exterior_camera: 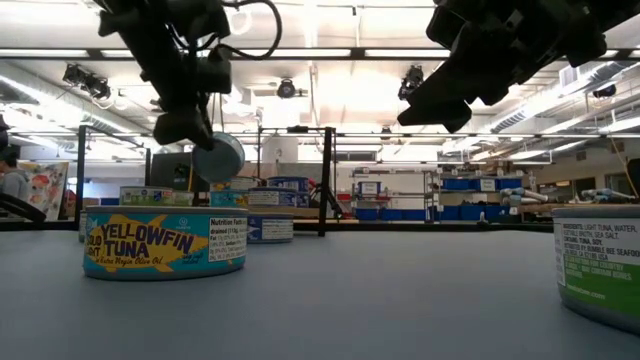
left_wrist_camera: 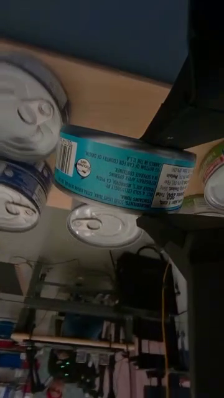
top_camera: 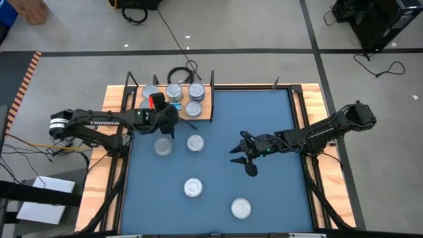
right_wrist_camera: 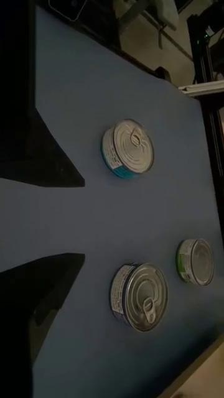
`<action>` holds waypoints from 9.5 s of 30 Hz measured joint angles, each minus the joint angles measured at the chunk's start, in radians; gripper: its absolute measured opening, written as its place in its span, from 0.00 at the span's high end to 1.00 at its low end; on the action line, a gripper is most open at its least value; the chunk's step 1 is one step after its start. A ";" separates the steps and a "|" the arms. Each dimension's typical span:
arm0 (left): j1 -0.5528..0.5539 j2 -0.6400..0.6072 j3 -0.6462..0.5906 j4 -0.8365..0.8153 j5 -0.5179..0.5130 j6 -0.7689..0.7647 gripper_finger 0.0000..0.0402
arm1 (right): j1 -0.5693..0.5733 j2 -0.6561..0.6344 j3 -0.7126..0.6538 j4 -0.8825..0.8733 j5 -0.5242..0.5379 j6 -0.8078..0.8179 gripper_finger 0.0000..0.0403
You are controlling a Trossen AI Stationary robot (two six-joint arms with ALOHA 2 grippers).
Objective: Stack canned seafood by type on shelf
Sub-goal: Put the yellow blue tuna can on the shelf, then stack the green tuna can on top of the other green tuna can on the shelf
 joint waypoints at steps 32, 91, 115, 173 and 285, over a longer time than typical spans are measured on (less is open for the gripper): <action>0.100 0.063 -0.094 0.113 0.093 0.005 0.58 | 0.001 0.000 0.000 -0.002 0.022 -0.002 0.53; -0.180 0.129 -0.061 -0.003 0.550 -0.050 0.69 | 0.027 0.001 0.000 0.007 0.013 -0.028 0.53; -0.189 0.297 -0.058 0.048 0.421 -0.051 0.98 | 0.027 0.001 0.000 0.007 0.021 -0.036 0.53; 0.249 0.219 0.182 -0.216 0.602 0.060 1.00 | 0.061 0.000 0.000 0.013 0.021 -0.028 0.53; -0.611 -0.039 -0.218 0.226 0.294 -0.574 1.00 | 0.038 0.345 0.084 0.471 0.124 -0.203 0.97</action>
